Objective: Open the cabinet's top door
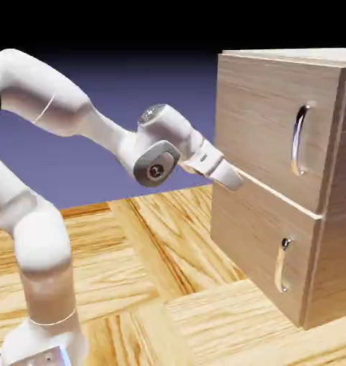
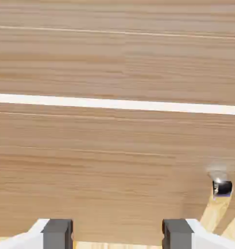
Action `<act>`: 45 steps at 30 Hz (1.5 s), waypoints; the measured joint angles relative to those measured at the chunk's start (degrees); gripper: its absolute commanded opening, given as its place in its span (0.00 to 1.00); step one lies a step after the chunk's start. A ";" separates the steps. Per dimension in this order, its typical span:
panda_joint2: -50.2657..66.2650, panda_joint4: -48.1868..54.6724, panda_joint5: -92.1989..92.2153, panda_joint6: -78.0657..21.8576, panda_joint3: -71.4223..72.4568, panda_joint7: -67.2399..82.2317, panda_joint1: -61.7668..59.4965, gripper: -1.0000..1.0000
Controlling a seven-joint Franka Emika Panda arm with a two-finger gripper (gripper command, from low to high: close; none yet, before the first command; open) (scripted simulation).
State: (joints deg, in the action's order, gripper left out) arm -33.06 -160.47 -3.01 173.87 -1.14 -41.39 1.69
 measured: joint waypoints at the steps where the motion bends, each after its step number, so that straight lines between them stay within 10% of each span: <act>1: -0.33 0.44 -2.49 -0.11 -0.95 0.88 0.83 0.50; 45: -14.86 19.64 -112.13 -5.06 -42.63 39.80 37.41 0.50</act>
State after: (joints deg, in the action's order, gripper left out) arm -47.92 -140.84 -115.14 168.81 -43.78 -1.59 39.10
